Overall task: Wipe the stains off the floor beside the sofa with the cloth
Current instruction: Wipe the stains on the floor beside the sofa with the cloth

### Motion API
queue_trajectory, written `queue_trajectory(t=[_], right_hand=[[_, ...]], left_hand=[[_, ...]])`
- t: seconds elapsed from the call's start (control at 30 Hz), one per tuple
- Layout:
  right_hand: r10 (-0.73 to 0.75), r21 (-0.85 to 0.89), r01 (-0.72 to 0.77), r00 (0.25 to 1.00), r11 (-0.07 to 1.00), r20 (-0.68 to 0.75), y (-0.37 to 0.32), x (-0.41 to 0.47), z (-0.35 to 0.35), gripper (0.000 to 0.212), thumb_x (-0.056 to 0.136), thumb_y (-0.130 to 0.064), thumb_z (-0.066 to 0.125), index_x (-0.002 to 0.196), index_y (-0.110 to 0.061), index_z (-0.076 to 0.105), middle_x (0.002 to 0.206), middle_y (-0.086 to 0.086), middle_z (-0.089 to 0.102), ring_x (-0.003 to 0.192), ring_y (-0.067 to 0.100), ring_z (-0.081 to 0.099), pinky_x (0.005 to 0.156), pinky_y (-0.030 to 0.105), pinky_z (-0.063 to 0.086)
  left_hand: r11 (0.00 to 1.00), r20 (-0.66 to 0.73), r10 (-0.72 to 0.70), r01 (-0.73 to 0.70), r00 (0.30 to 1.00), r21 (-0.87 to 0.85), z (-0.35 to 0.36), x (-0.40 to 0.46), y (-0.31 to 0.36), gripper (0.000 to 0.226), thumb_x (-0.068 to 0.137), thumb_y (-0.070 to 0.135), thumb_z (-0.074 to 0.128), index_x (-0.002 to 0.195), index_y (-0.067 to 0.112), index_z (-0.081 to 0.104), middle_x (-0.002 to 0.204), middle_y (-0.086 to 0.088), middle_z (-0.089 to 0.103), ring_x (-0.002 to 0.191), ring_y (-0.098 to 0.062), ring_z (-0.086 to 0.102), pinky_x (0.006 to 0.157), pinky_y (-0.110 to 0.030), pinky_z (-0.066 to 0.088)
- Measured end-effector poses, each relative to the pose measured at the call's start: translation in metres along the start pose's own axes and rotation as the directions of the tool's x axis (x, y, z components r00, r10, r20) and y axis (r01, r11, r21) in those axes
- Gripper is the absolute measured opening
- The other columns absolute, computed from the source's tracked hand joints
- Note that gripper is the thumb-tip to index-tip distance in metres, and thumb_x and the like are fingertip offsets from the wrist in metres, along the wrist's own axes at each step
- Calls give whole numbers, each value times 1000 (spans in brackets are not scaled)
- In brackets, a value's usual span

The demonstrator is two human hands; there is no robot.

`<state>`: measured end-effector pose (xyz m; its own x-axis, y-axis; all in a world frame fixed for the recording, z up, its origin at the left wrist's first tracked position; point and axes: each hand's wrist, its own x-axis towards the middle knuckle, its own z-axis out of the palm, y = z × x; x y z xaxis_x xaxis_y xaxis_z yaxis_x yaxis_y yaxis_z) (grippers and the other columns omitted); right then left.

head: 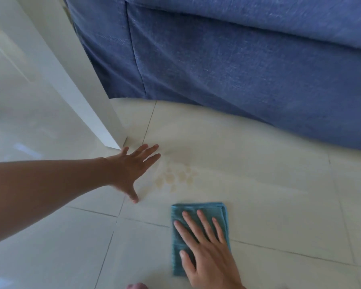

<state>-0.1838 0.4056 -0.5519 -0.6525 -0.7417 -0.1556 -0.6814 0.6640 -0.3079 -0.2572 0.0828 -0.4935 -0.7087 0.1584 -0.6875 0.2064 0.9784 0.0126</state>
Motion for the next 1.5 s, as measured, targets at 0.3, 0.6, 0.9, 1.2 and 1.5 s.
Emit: queue_trajectory(t=[0.3, 0.6, 0.9, 1.2, 1.5], right_hand=[[539, 49, -541, 819, 840, -196, 49, 67, -18, 80, 92, -67, 25, 156, -19, 31, 166, 8, 22, 152, 30, 19, 122, 48, 10], [501, 21, -511, 835, 860, -228, 39, 61, -2, 69, 96, -49, 32, 158, -19, 25, 168, 2, 14, 154, 30, 8, 122, 51, 7], [519, 54, -520, 830, 853, -202, 26, 40, 3, 72, 92, -56, 34, 157, -27, 25, 168, -3, 12, 155, 27, 9, 121, 49, 7], [510, -23, -528, 830, 849, -225, 41, 59, 0, 69, 95, -53, 30, 156, -21, 29, 167, 4, 19, 153, 34, 16, 121, 54, 13], [491, -72, -517, 842, 853, -223, 55, 89, -8, 70, 97, -54, 25, 158, -20, 23, 168, 5, 15, 153, 34, 10, 122, 56, 12]], left_hand=[[1000, -13, -12, 12, 1000, 0, 8, -4, -8, 144, 63, 72, 74, 153, 16, -23, 157, -4, -37, 146, -27, -27, 119, -60, 3], [1000, -13, -13, 13, 1000, -25, 2, -2, -5, 146, 61, 70, 77, 153, 17, -23, 157, -3, -37, 147, -26, -26, 122, -48, 2], [1000, 6, -23, 23, 1000, -18, 0, -2, -1, 146, 63, 67, 78, 152, 13, -25, 156, -8, -38, 146, -29, -27, 123, -47, 2], [996, -69, -26, 20, 997, -87, 9, -18, -5, 142, 65, 71, 74, 153, 15, -22, 156, -5, -38, 149, -21, -21, 120, -31, 3], [995, -80, -83, 78, 993, -67, 27, -27, -9, 147, 59, 79, 70, 152, 16, -25, 157, -6, -37, 147, -24, -25, 121, -41, -1]])
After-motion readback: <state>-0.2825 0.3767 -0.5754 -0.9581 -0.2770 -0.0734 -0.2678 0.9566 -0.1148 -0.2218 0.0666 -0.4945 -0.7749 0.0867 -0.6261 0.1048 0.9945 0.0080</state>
